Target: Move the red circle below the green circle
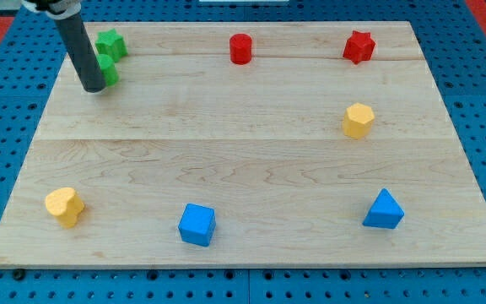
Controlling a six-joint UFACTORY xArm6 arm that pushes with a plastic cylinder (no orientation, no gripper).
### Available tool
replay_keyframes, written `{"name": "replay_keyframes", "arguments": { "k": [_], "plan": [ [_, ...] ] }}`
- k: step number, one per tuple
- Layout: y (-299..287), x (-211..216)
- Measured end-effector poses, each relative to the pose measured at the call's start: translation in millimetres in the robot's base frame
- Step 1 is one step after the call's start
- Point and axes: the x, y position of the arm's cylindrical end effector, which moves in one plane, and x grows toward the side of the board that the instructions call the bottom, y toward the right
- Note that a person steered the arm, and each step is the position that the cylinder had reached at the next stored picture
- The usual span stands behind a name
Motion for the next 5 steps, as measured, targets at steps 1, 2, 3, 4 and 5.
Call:
{"name": "replay_keyframes", "arguments": {
  "k": [1, 2, 3, 4, 5],
  "plan": [
    [47, 40],
    [151, 50],
    [248, 19],
    [251, -43],
    [275, -90]
  ]
}}
